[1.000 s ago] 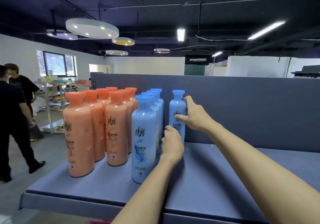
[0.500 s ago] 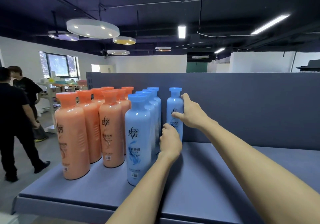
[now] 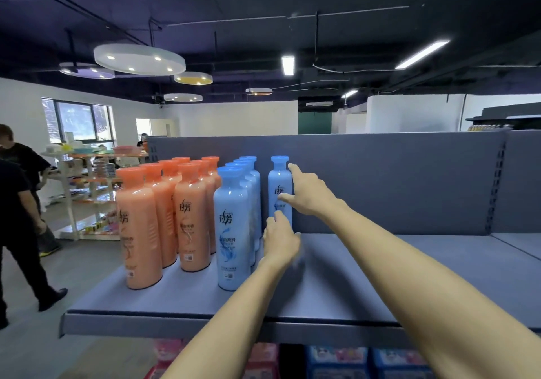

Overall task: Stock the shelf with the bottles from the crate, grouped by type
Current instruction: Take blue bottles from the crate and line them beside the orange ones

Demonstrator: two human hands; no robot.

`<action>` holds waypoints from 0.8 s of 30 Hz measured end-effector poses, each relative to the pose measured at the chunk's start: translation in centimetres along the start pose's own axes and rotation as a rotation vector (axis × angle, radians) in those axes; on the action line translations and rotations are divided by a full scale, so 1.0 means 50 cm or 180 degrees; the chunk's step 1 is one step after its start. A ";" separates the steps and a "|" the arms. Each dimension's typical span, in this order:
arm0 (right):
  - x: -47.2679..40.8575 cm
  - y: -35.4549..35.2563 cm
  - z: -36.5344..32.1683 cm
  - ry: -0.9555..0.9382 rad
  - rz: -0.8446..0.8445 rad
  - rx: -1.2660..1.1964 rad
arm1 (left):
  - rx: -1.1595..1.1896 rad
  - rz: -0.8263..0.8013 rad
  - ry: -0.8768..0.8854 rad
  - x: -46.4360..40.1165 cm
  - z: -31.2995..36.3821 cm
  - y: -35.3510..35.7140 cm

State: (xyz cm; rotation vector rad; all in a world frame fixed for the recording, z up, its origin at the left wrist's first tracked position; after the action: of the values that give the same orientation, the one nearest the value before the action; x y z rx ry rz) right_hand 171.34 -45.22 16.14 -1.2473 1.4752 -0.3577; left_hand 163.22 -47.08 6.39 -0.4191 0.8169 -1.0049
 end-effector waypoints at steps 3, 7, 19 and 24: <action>0.027 -0.033 -0.020 -0.0113 -0.0038 0.0138 | 0.0079 0.0067 0.0271 0.020 0.019 -0.029; 0.073 -0.056 -0.024 -0.0197 -0.0054 0.0228 | 0.0262 0.0275 0.0578 0.052 0.031 -0.079; 0.316 -0.103 -0.054 -0.0501 0.0173 0.0146 | 0.0413 0.0598 0.1132 0.270 0.004 -0.189; 0.430 -0.057 -0.024 -0.0336 -0.0008 -0.0037 | 0.0573 0.0416 0.1153 0.367 -0.029 -0.161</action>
State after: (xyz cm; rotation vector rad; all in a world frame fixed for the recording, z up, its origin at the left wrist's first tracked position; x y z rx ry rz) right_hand 175.47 -64.62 7.29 -1.2585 1.3877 -0.2810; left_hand 162.66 -66.93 3.25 -0.0262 1.0529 -1.0361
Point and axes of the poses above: each hand's wrist, its own x-axis away from the middle knuckle, its own y-axis out of the palm, z = x × y, the point moved 10 cm from there along -x, towards the middle knuckle, and after that the axes turned 8 degrees about z, right-handed, at the moved point
